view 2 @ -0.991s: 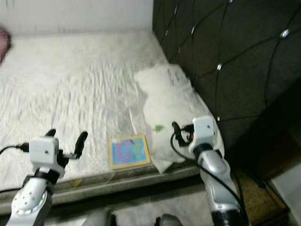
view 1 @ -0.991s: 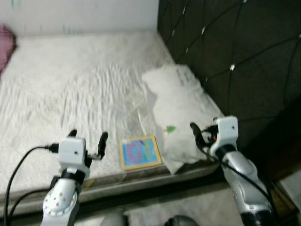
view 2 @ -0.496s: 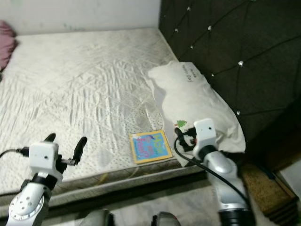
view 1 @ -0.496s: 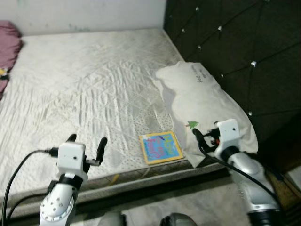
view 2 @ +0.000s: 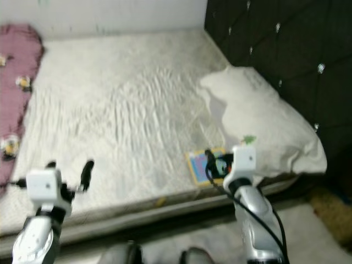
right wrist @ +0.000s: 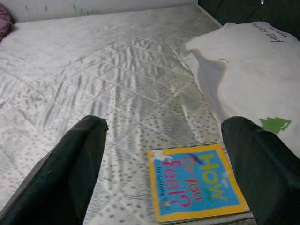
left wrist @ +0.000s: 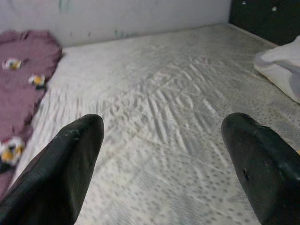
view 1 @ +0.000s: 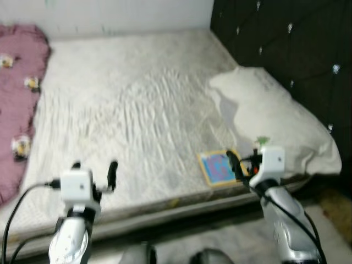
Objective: Clean up the room
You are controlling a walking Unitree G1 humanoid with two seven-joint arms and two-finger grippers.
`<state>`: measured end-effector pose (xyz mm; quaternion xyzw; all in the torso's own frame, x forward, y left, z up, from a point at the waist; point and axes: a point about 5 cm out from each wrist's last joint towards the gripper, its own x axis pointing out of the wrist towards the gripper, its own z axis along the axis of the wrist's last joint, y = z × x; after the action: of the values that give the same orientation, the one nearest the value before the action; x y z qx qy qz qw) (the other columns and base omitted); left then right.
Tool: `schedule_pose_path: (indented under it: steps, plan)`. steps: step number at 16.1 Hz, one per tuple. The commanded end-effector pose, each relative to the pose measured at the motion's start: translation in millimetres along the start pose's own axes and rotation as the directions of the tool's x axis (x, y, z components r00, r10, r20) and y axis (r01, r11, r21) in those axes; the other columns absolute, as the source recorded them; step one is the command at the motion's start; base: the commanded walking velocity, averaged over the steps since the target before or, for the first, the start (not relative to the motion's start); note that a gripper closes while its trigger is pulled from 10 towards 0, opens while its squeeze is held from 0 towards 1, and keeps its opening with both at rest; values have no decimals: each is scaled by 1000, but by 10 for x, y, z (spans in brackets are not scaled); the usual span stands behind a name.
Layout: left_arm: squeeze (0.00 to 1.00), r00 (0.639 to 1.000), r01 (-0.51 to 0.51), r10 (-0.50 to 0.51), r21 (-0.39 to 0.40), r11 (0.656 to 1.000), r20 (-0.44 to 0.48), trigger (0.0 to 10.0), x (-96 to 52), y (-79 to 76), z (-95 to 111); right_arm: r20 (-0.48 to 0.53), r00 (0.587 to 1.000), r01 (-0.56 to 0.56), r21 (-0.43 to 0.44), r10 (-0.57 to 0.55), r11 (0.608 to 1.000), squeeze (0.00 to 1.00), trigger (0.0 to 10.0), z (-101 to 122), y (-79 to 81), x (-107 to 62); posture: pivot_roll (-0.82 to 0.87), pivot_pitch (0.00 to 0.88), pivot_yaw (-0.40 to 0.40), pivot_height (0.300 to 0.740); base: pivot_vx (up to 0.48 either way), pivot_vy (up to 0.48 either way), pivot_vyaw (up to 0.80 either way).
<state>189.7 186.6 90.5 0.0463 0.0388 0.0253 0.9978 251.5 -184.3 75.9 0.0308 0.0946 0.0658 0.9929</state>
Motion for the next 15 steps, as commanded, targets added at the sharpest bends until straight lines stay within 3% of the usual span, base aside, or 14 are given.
schedule_pose_path:
  steps: [1, 5, 15]
  plan:
    - [0, 1000, -5, 5, 21, 1000, -1, 10000, 14, 35, -5, 32, 999, -4, -6, 4, 1000, 0, 10000, 79, 25, 39, -18, 68, -14, 740, 0, 480, 0]
    - [0, 998, -66, 66, 12, 998, -8, 10000, 30, 148, -4, 33, 999, 6, 6, -6, 1000, 0, 10000, 90, 37, 60, -20, 66, -16, 740, 0, 480, 0]
    - [0, 997, -82, 82, -3, 997, 10, 10000, 97, 114, 24, 43, 999, -5, -23, 6, 1000, 0, 10000, 128, 50, 159, -17, 74, -31, 740, 0, 480, 0]
